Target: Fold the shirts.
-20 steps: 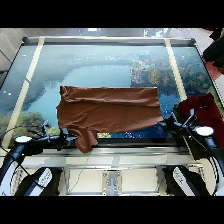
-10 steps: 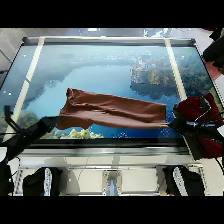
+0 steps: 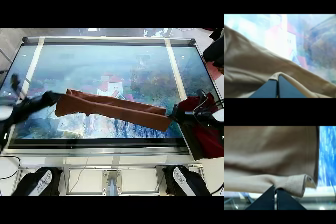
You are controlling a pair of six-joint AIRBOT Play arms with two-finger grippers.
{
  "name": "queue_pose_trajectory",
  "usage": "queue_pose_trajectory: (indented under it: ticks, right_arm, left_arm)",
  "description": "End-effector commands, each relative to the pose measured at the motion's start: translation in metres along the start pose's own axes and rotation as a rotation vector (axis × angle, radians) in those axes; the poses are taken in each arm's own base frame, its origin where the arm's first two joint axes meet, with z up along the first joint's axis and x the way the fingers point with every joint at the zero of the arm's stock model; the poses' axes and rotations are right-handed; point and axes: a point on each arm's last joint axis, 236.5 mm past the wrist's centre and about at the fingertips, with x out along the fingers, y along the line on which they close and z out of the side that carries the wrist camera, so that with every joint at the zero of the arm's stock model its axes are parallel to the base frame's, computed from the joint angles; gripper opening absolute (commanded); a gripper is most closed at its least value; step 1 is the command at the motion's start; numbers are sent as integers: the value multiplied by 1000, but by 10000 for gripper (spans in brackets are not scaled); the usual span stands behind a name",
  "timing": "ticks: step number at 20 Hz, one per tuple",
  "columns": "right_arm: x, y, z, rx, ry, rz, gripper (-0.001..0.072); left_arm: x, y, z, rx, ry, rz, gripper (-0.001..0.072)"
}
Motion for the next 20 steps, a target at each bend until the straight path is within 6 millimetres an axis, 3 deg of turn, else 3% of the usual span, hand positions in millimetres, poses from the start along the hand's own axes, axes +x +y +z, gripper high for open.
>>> queue_pose_trajectory:
  ticks: [1,4,6,11,12,13,14,15,18,20]
  right_arm:
    - [32,3,30,-16,-14,6,12]
    - [71,-6,35,-20,10,-27,12]
    - [91,-14,38,-4,10,-45,12]
    - [104,-25,53,20,-41,-67,14]
    - [103,-23,54,22,-41,-61,48]
    - [101,-18,54,17,-28,-50,198]
    - [96,-12,54,8,-5,-36,399]
    - [87,-3,54,-23,33,-27,483]
    - [36,6,61,-188,105,-101,476]
    - [-12,-18,70,-288,94,-290,475]
  left_arm:
    - [97,27,9,160,143,53,12]
    - [144,49,11,212,198,88,12]
    - [162,64,8,212,211,109,12]
    - [175,80,-1,196,222,133,15]
    - [174,80,-1,195,220,133,34]
    - [174,76,2,185,210,124,188]
    - [170,71,9,172,190,114,528]
    - [165,66,18,165,166,106,720]
    - [135,41,61,116,47,59,709]
    - [111,12,89,81,-43,3,708]
